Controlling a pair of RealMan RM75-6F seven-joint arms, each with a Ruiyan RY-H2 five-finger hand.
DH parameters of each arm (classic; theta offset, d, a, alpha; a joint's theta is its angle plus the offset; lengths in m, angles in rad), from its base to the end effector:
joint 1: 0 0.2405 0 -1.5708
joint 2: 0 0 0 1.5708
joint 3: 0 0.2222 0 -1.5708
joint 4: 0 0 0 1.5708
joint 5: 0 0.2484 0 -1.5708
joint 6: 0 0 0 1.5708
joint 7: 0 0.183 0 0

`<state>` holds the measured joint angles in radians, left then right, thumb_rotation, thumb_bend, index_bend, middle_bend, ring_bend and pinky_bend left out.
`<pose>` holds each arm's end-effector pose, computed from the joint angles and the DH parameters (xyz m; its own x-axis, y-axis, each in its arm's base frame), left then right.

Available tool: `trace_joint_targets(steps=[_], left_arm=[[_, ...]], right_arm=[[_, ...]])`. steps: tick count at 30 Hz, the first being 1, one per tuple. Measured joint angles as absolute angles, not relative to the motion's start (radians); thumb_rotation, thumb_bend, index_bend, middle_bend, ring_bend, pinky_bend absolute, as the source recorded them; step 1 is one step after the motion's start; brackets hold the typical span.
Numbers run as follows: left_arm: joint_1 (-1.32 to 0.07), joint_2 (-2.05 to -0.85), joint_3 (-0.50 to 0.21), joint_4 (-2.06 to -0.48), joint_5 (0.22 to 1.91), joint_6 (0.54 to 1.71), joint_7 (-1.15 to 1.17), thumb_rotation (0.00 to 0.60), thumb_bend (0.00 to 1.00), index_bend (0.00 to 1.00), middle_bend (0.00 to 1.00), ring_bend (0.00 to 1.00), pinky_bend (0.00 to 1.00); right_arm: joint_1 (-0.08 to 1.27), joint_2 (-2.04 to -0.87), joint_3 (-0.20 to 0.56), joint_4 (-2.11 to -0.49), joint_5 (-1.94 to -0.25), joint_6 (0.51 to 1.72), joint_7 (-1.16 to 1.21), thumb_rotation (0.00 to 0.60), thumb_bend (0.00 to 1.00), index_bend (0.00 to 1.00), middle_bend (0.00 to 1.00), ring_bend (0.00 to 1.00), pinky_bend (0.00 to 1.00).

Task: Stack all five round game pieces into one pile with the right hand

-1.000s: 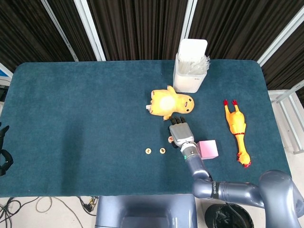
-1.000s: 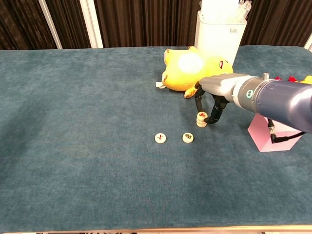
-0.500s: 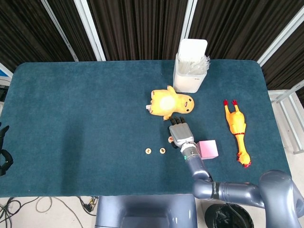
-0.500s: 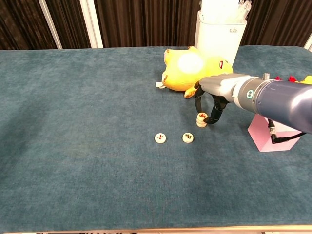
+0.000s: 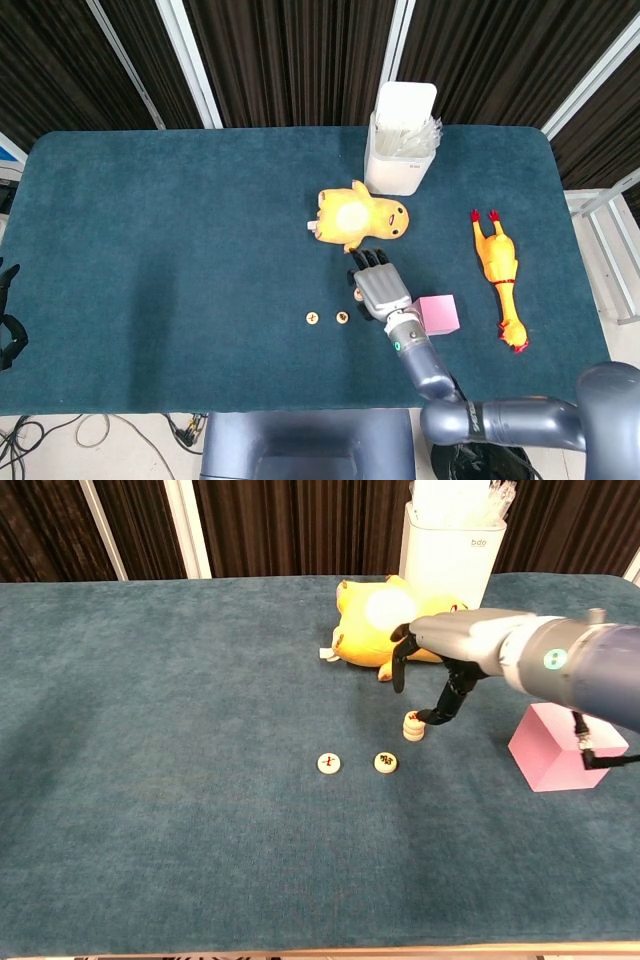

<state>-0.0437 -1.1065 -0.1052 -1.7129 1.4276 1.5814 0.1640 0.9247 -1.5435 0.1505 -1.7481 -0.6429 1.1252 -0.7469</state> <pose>-0.2831 0.2187 0.1327 0.4607 -0.1123 0.8804 0.8865 0.1055 -0.4505 -0.0631 -0.3323 -0.0780 0.5315 -0.3303 0.7800 -0.8407 -0.3181 0.4382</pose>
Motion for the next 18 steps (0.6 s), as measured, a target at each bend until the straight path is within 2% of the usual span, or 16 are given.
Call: trace_joint_targets(steps=[8, 11, 18], left_arm=[[-0.044, -1.104, -0.104, -1.714, 1.429, 1.579, 0.156, 0.6, 0.82, 0.12, 0.0, 0.0, 0.02], [-0.044, -1.103, -0.104, -1.713, 1.429, 1.579, 0.154, 0.6, 0.82, 0.12, 0.0, 0.0, 0.02], [-0.044, -1.103, -0.104, -1.714, 1.429, 1.579, 0.155, 0.6, 0.82, 0.12, 0.0, 0.0, 0.02]], right_arm=[[0.858, -1.492, 0.07, -1.881, -0.805, 1.187, -0.722, 0.6, 0.35, 0.35, 0.0, 0.0, 0.0], [0.841, -1.501, 0.043, -1.882, -0.836, 1.192, -0.719, 0.6, 0.35, 0.35, 0.0, 0.0, 0.0], [0.83, -1.552, 0.038, -1.813, -0.862, 1.181, -0.71, 0.6, 0.35, 0.35, 0.0, 0.0, 0.0]])
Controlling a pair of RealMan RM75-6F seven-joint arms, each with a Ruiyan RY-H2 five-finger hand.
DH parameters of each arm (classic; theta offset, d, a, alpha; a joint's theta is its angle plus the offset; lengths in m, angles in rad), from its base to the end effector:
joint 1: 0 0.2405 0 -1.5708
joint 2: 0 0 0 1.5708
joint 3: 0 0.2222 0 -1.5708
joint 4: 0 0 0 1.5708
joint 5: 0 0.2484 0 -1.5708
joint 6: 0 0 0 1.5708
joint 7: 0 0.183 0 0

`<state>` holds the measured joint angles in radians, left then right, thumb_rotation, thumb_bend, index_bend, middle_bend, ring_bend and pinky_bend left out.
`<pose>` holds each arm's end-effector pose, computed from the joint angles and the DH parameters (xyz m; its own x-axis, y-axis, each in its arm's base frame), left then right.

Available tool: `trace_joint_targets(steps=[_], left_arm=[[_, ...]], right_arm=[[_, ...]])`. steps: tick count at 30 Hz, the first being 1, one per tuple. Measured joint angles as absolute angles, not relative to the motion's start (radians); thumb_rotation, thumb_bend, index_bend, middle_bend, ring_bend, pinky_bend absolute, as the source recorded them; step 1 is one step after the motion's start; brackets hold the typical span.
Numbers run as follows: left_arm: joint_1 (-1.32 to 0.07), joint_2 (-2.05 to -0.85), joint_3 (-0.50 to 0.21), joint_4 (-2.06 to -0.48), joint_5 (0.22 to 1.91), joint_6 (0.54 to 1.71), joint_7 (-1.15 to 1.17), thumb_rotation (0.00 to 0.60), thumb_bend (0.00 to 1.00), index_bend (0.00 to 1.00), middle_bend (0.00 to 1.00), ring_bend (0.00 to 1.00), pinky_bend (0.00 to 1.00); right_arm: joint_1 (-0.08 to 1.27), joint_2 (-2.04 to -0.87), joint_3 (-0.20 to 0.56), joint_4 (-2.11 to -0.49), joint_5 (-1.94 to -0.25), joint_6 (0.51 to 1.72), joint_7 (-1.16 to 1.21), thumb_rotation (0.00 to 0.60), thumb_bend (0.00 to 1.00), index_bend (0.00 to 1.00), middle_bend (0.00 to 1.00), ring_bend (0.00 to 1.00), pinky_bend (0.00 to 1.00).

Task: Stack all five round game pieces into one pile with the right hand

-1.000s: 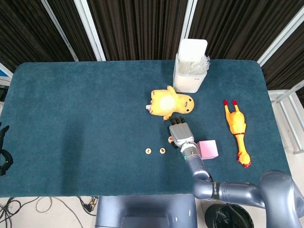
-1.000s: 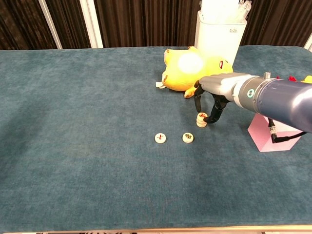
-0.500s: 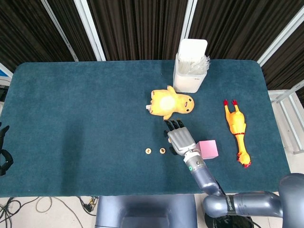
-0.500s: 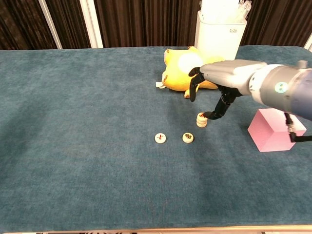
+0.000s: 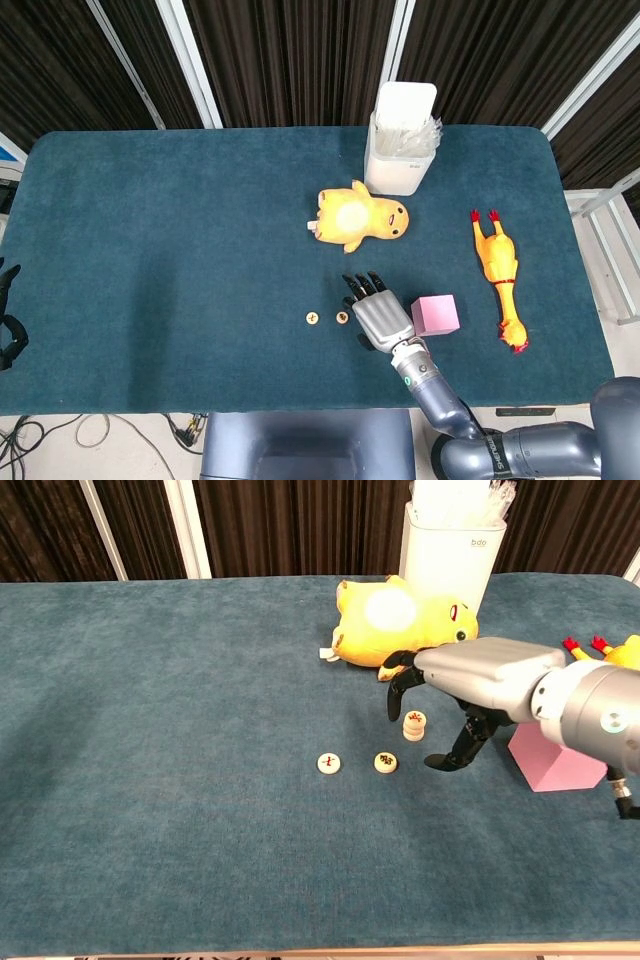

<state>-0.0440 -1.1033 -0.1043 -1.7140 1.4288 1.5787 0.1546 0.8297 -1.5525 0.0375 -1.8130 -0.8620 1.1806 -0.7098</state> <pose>-0.2831 0.2187 0.1328 0.4542 -0.1102 0.8841 0.8899 0.1026 -0.4444 -0.0708 -0.2861 -0.0849 0.5505 -0.3086 0.7757 -0.8123 -0.4127 0.4122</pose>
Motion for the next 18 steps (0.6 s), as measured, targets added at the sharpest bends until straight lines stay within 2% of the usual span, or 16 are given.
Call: trace_joint_targets(steps=[9, 18], left_arm=[[-0.044, -1.105, -0.105, -1.714, 1.427, 1.58, 0.16, 0.6, 0.82, 0.12, 0.0, 0.0, 0.02], [-0.044, -1.107, -0.106, -1.714, 1.426, 1.581, 0.165, 0.6, 0.82, 0.12, 0.0, 0.0, 0.02]], right_arm=[[0.82, -1.625, 0.049, -1.714, -0.91, 1.15, -0.676, 0.6, 0.35, 0.35, 0.0, 0.0, 0.0], [0.835, -1.665, 0.09, -1.652, -0.866, 1.09, -0.669, 0.6, 0.35, 0.35, 0.0, 0.0, 0.0]])
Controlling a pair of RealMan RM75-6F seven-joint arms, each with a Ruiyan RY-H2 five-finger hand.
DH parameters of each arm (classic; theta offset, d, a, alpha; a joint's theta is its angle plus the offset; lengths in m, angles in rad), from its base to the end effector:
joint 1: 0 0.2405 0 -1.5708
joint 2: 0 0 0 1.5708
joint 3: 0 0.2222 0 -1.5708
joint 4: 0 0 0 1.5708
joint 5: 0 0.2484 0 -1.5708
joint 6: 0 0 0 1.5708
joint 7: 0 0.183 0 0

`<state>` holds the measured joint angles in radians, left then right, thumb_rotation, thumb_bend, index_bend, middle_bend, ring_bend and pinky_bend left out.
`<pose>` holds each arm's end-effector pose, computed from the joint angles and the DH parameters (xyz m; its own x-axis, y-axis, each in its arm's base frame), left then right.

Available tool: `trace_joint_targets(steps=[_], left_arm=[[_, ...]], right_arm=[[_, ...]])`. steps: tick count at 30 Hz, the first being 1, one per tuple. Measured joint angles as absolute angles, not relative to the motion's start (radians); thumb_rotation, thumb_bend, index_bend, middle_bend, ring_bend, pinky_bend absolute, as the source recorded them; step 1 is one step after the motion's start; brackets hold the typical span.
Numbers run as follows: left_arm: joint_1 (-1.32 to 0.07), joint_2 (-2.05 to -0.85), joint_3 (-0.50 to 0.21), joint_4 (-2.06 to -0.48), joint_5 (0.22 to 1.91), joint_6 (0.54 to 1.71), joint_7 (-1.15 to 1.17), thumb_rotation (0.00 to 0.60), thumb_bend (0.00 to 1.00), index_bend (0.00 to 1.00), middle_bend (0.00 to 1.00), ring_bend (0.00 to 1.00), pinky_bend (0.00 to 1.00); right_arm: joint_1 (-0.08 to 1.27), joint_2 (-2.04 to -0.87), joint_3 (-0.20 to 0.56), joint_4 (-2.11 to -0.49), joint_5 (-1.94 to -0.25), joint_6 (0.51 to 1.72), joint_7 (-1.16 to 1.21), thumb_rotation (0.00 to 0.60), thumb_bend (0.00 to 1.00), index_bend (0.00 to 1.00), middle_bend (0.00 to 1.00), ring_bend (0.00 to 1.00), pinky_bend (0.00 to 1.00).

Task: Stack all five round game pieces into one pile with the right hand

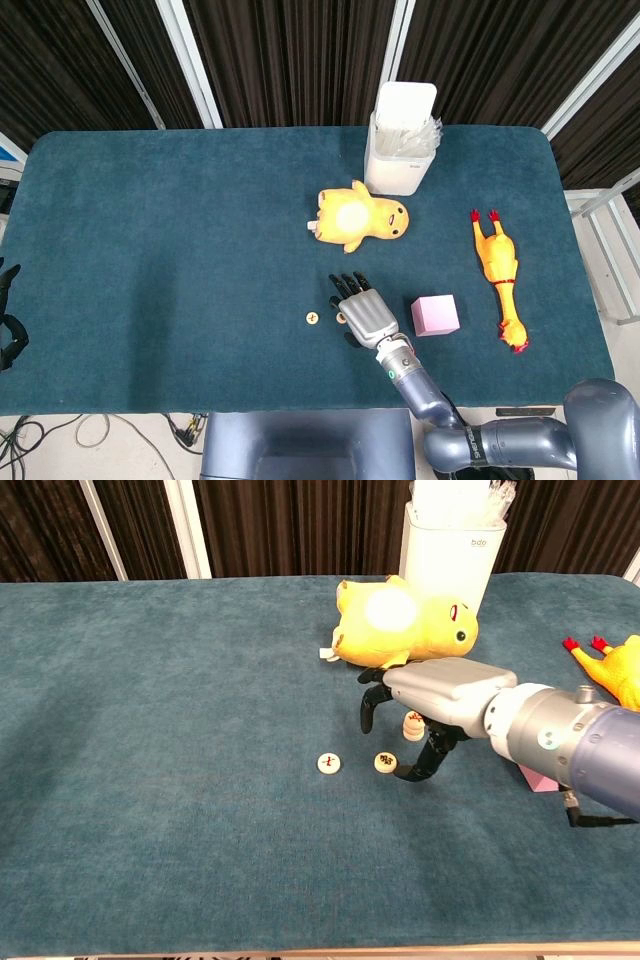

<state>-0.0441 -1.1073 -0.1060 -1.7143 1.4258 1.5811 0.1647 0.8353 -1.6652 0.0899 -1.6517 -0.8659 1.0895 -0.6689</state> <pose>-0.2828 0.2189 0.1325 0.4593 -0.1126 0.8811 0.8872 0.1068 -0.4488 -0.0658 -0.3016 -0.1144 0.5252 -0.3314 0.7838 -0.8264 -0.4185 0.3768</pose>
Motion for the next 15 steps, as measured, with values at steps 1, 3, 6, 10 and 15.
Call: trace_joint_targets(steps=[1, 3, 6, 10, 15], left_arm=[[-0.044, -1.108, -0.107, -1.714, 1.425, 1.582, 0.165, 0.6, 0.82, 0.12, 0.0, 0.0, 0.02], [-0.044, -1.109, -0.107, -1.714, 1.425, 1.582, 0.166, 0.6, 0.82, 0.12, 0.0, 0.0, 0.02], [-0.044, -1.108, -0.107, -1.714, 1.425, 1.582, 0.165, 0.6, 0.82, 0.12, 0.0, 0.0, 0.02], [-0.044, -1.109, -0.107, -1.714, 1.425, 1.582, 0.167, 0.6, 0.82, 0.12, 0.0, 0.0, 0.02], [-0.044, -1.11, -0.108, -1.714, 1.424, 1.583, 0.17, 0.6, 0.82, 0.12, 0.0, 0.0, 0.02]], right_arm=[[0.838, -1.67, 0.095, -1.643, -0.86, 1.083, -0.668, 0.6, 0.35, 0.35, 0.0, 0.0, 0.0], [0.84, -1.675, 0.103, -1.634, -0.851, 1.072, -0.664, 0.6, 0.35, 0.35, 0.0, 0.0, 0.0], [0.843, -1.682, 0.109, -1.617, -0.842, 1.062, -0.661, 0.6, 0.35, 0.35, 0.0, 0.0, 0.0], [0.845, -1.696, 0.117, -1.58, -0.833, 1.047, -0.65, 0.6, 0.35, 0.35, 0.0, 0.0, 0.0], [0.843, -1.713, 0.118, -1.548, -0.839, 1.03, -0.634, 0.6, 0.35, 0.36, 0.0, 0.0, 0.0]])
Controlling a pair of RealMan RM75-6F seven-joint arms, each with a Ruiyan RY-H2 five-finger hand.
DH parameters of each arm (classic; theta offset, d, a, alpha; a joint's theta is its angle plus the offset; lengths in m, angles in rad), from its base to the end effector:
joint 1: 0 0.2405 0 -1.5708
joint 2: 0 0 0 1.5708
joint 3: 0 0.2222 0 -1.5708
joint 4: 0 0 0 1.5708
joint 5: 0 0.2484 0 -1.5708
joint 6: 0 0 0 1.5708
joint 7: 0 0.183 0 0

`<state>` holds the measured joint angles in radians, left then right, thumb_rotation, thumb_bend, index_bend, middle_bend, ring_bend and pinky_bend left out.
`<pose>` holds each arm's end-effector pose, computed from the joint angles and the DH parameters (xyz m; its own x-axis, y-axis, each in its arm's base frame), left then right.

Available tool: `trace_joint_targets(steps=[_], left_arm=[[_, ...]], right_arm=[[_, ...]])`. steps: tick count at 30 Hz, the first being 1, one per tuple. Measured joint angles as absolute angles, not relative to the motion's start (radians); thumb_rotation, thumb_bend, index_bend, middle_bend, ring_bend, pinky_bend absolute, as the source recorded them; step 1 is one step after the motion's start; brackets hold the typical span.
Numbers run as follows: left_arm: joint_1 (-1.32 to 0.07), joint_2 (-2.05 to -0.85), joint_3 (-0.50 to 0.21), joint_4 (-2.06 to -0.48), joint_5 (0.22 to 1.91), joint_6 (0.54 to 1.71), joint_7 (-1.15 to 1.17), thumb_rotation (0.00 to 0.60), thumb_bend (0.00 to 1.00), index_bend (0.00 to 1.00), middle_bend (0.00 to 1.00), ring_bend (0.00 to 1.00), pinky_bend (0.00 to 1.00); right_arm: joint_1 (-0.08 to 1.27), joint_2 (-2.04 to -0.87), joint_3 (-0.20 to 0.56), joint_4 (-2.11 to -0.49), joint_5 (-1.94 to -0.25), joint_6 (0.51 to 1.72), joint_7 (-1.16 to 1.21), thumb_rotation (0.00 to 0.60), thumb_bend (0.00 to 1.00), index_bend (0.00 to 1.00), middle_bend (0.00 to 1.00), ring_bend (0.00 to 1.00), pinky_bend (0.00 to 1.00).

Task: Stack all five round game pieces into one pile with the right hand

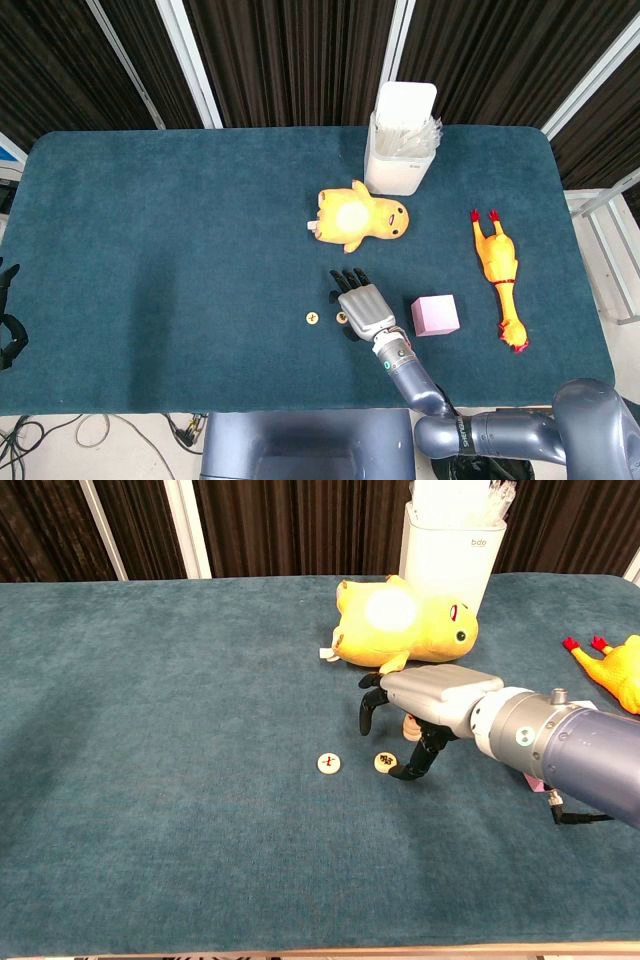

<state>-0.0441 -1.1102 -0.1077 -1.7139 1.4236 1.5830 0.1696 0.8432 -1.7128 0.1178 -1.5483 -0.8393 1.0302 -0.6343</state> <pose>-0.2827 0.2192 0.1325 0.4614 -0.1151 0.8797 0.8861 0.1098 -0.4504 -0.0734 -0.3169 -0.1277 0.5083 -0.3596 0.7825 -0.8437 -0.3899 0.3689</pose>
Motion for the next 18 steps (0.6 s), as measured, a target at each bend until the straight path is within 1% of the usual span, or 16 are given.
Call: trace_joint_targets(steps=[18], left_arm=[[-0.044, -1.11, -0.108, -1.715, 1.423, 1.583, 0.17, 0.6, 0.82, 0.12, 0.0, 0.0, 0.02]], right_arm=[[0.836, -1.739, 0.127, -1.487, -0.842, 0.994, -0.603, 0.6, 0.35, 0.44, 0.0, 0.0, 0.0]])
